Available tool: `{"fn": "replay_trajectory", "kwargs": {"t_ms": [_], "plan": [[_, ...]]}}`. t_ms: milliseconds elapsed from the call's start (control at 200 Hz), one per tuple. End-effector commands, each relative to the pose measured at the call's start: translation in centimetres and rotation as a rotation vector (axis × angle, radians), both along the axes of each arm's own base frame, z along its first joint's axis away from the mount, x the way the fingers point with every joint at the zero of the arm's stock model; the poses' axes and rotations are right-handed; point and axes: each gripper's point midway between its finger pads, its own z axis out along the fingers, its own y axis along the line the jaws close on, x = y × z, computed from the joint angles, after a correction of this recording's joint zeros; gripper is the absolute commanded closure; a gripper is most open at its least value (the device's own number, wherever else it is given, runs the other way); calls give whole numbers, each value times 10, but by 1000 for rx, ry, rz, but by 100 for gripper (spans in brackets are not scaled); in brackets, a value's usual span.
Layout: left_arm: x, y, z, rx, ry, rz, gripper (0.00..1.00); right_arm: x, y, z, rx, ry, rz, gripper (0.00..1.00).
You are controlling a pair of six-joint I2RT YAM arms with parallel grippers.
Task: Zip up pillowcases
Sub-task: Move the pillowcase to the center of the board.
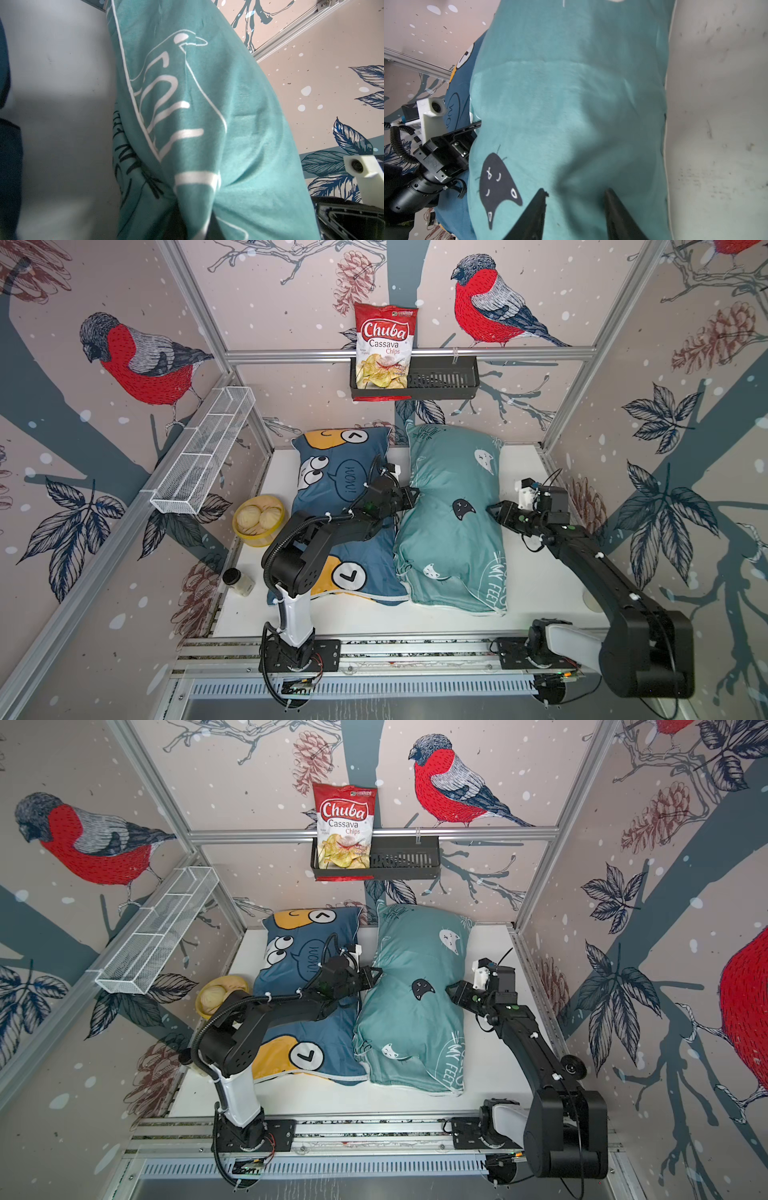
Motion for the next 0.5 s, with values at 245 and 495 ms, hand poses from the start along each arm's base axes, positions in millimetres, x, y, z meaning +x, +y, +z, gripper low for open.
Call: {"fn": "replay_trajectory", "kwargs": {"t_ms": [245, 495], "plan": [[-28, -2, 88, 163, -233, -39, 18, 3, -6, 6, -60, -8, -7, 47], [-109, -56, 77, 258, -189, -267, 27, -18, -39, -10, -16, 26, -107, 11]]}}
